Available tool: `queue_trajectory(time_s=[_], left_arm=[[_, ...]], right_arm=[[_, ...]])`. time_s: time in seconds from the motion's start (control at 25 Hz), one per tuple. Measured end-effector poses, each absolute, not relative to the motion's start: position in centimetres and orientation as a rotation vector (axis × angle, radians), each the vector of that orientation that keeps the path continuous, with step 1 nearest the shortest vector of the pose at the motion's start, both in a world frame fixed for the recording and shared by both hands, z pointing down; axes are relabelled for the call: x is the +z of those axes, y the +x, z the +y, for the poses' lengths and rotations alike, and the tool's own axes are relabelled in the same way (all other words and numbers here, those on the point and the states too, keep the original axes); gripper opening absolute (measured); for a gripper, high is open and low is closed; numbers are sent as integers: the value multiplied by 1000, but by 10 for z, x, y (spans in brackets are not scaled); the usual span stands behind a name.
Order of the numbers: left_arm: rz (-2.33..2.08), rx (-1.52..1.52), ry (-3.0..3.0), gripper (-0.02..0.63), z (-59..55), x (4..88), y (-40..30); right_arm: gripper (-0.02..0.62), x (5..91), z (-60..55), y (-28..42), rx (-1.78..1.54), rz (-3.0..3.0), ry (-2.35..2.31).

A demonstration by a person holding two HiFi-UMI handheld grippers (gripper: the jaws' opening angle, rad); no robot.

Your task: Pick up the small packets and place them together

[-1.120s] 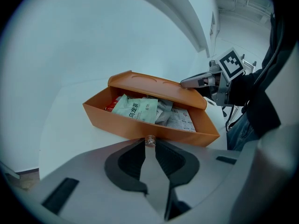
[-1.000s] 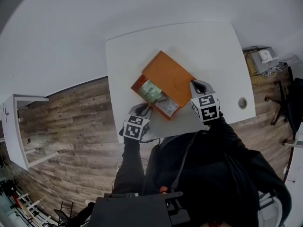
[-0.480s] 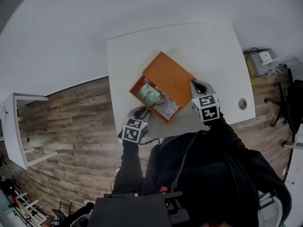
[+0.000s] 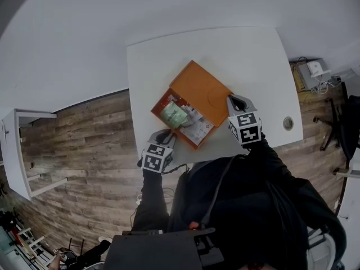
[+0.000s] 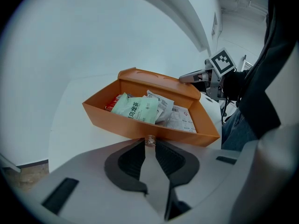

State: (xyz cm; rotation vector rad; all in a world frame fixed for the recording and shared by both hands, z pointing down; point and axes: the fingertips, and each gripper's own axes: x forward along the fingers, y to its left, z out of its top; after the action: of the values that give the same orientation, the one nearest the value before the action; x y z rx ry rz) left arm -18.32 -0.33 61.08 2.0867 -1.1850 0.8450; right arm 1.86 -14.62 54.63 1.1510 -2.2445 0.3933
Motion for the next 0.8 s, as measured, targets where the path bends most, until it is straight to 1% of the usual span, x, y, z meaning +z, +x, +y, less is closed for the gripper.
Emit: queue_trajectory(time_s=[0.32,0.48,0.68,0.76,0.8], left_arm=[[-1285,762,2051,71,-2,610,-183],[-1341,744,2038,71,0,601,-187],[-1442,568,2020,73,-9,564,-197],[-1468,555,2038,143,-18,548,-201],[-1471,561,2055,155,-23,541,-201]], right_arm=[[-5,542,-147,19,445,-2259,1143],[-5,525,-151,9,397,-2312,1104],[-5,516,-152,-5,378,-2338,1077],[-3,517,-152,-5,380,-2333,1080],[-4,518,-151,-5,382,-2332,1080]])
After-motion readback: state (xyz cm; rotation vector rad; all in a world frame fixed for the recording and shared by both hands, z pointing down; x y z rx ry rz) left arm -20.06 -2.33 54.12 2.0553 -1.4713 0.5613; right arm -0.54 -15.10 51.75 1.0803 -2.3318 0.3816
